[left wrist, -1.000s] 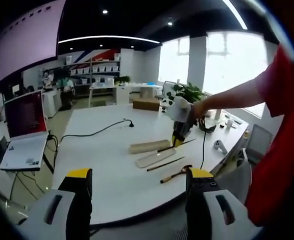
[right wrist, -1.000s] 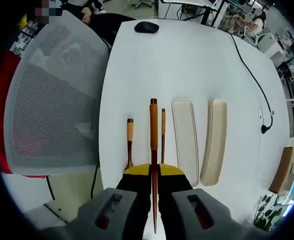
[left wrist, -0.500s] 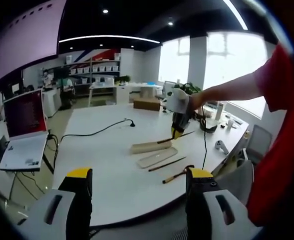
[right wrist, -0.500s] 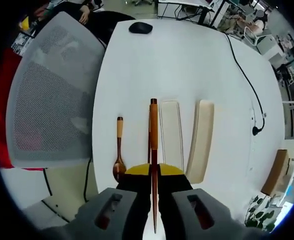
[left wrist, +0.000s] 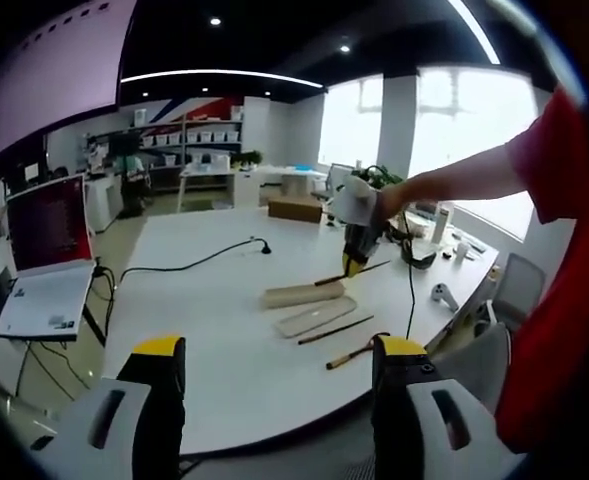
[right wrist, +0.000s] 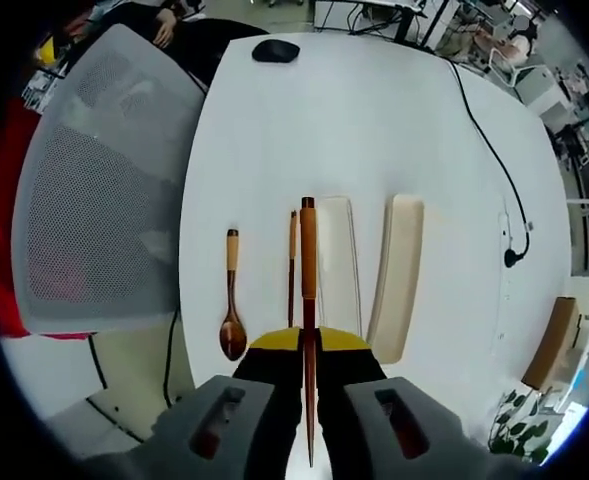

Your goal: Arrange the utensils inside the cutlery case until each visible utensil rests in its matching compartment.

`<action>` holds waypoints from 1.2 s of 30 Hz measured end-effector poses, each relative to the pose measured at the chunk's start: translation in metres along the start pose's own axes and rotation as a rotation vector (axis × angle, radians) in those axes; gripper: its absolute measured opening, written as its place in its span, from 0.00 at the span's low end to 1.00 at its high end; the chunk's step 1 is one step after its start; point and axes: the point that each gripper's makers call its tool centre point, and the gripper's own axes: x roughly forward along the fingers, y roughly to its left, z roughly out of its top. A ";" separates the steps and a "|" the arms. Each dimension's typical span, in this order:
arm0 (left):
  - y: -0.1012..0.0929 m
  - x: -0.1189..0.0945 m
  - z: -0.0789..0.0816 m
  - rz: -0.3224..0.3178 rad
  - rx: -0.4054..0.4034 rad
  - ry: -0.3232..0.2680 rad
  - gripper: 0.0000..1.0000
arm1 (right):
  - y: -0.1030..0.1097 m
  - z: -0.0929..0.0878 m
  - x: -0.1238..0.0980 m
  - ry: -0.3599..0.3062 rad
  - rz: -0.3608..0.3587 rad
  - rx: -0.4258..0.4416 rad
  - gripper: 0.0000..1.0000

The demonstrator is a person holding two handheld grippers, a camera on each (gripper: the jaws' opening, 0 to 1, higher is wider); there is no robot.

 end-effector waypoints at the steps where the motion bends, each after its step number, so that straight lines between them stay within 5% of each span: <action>1: 0.000 0.000 0.000 0.001 0.002 0.001 0.78 | -0.002 -0.001 0.000 0.006 0.002 0.000 0.00; 36: 0.011 0.009 -0.015 -0.005 -0.024 0.049 0.77 | -0.052 0.015 0.019 -0.028 -0.011 0.082 0.00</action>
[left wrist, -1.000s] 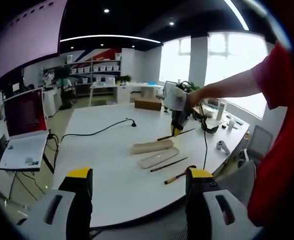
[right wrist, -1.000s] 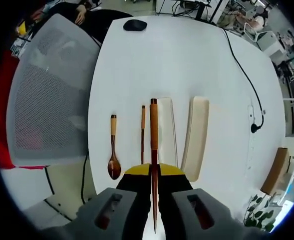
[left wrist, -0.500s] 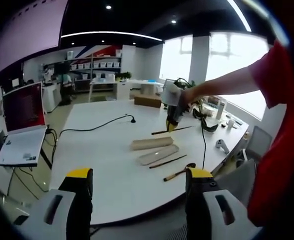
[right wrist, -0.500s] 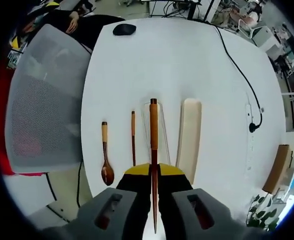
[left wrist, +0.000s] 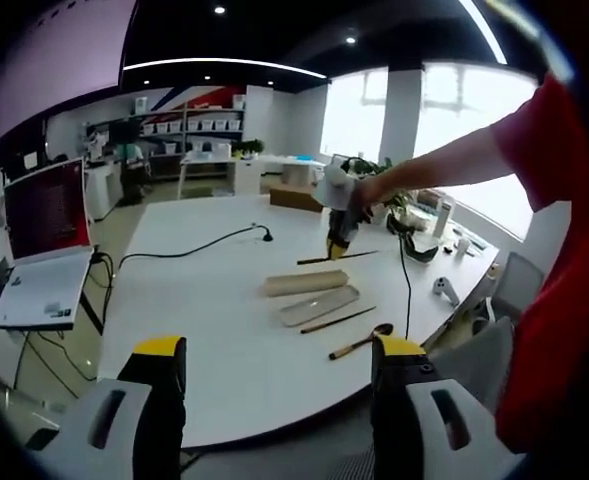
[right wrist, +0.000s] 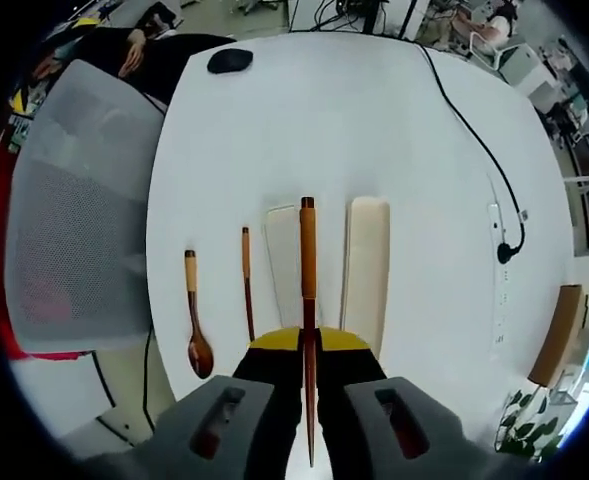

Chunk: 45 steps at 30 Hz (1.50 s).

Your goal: Arrange the utensils inside the cutlery case until each visible utensil rests in its matching compartment.

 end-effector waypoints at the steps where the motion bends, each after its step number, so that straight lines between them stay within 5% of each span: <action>1: 0.000 0.000 0.000 0.000 0.000 0.001 0.77 | -0.003 0.003 0.000 -0.007 -0.008 -0.003 0.00; 21: 0.013 0.002 -0.001 0.030 -0.010 0.016 0.77 | -0.053 0.036 -0.005 -0.065 -0.010 -0.046 0.00; 45: 0.019 0.007 -0.007 0.066 -0.032 0.035 0.77 | -0.074 0.019 0.029 -0.059 -0.020 -0.013 0.00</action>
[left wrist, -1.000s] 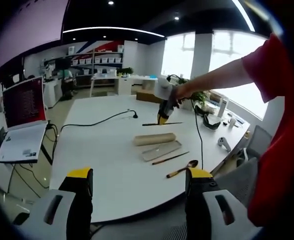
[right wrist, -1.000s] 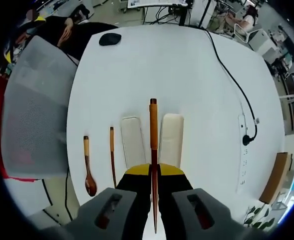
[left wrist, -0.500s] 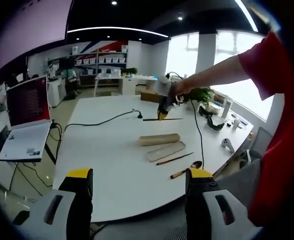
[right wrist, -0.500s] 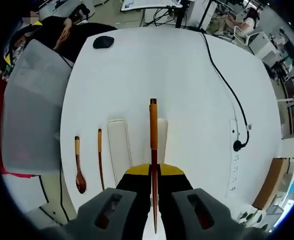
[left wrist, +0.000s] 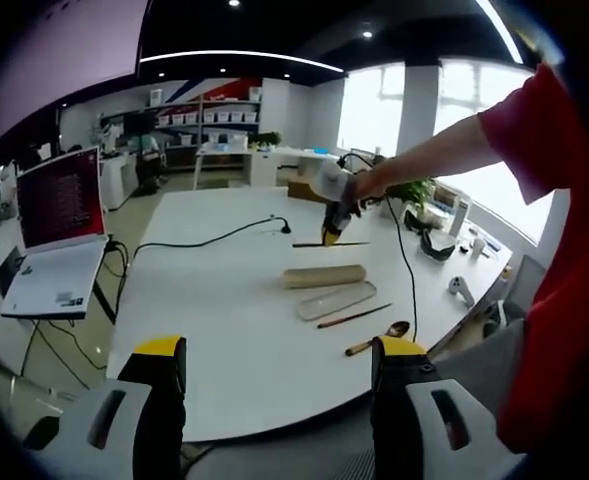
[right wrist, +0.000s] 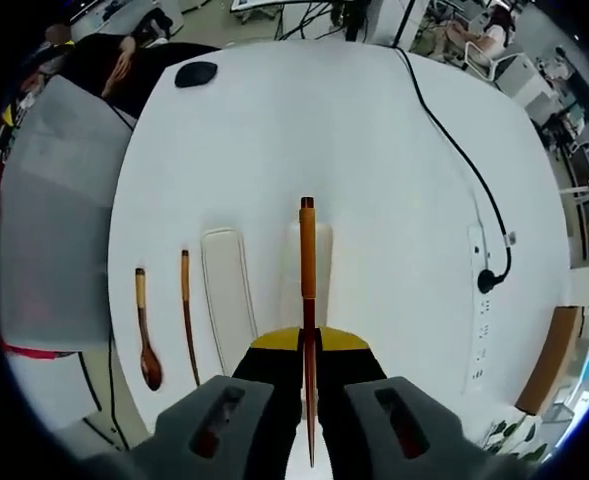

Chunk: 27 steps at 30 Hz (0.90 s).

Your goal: Arrange the utensils inside the cutlery case until each visible utensil rests in its matching compartment.

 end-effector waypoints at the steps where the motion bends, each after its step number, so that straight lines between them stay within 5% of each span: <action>1: 0.000 0.000 0.000 -0.001 0.001 0.001 0.77 | 0.000 0.000 0.001 -0.001 -0.001 0.004 0.00; 27: 0.001 0.006 0.000 0.001 0.024 0.020 0.77 | -0.001 -0.016 0.035 0.022 -0.004 0.003 0.00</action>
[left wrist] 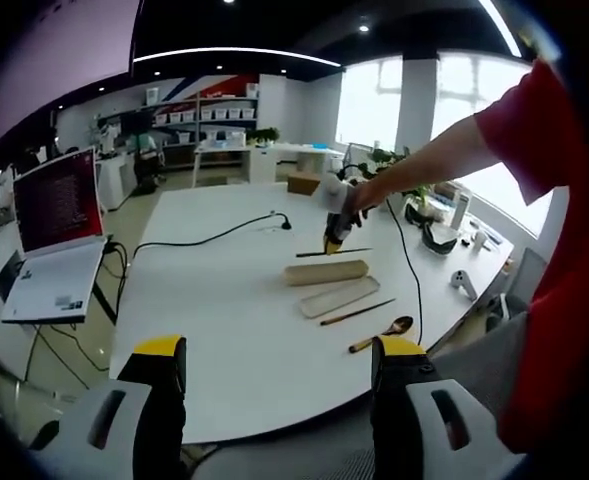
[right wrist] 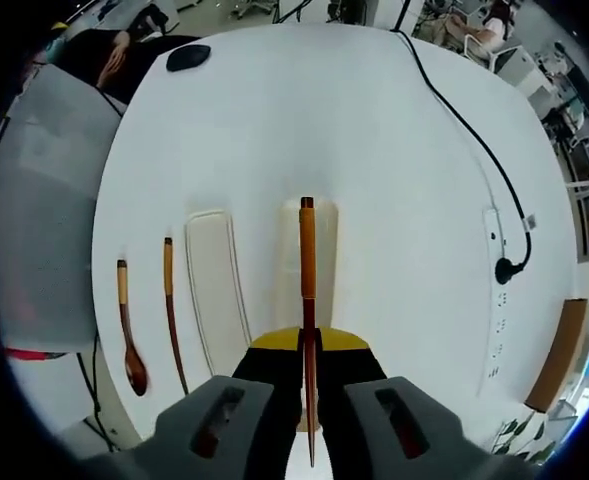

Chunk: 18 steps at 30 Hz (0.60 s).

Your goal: Arrange the utensils inside the cutlery case until each visible utensil rests in its matching compartment.

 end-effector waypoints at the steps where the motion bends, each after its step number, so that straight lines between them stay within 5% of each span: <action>1: 0.000 0.000 0.001 -0.001 0.003 -0.002 0.77 | -0.001 -0.001 0.001 0.002 0.000 0.006 0.00; 18: -0.001 0.004 -0.001 0.004 0.006 0.005 0.77 | -0.008 -0.008 0.019 -0.001 0.001 0.019 0.00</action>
